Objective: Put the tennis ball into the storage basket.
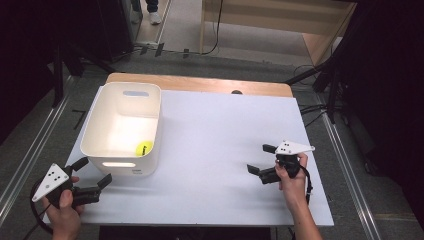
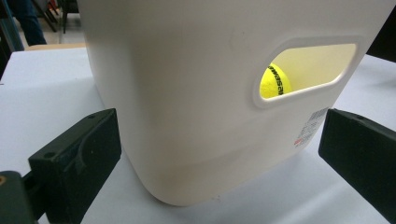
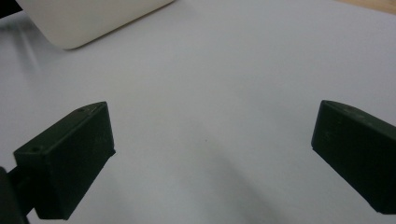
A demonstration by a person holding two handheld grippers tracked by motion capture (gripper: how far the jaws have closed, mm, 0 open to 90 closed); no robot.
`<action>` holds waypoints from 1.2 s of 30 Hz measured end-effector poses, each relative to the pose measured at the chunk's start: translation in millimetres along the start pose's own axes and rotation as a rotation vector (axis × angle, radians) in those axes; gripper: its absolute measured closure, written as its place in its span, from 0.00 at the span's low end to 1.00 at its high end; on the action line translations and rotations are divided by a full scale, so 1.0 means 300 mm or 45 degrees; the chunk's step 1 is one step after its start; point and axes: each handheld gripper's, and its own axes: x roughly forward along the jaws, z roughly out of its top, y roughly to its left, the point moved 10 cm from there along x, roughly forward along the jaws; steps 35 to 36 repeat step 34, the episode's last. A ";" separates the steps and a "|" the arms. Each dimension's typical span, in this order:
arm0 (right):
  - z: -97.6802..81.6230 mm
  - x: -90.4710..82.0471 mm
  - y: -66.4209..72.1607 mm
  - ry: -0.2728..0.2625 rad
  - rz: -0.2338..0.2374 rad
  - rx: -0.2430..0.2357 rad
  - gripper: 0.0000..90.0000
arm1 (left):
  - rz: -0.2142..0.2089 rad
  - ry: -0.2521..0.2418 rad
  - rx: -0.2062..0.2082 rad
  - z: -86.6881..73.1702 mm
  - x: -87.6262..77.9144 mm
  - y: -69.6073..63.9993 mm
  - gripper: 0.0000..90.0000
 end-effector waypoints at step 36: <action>-0.144 -0.162 -0.105 -0.189 -0.135 0.146 0.00 | -0.007 -0.009 -0.003 0.004 -0.003 0.000 0.00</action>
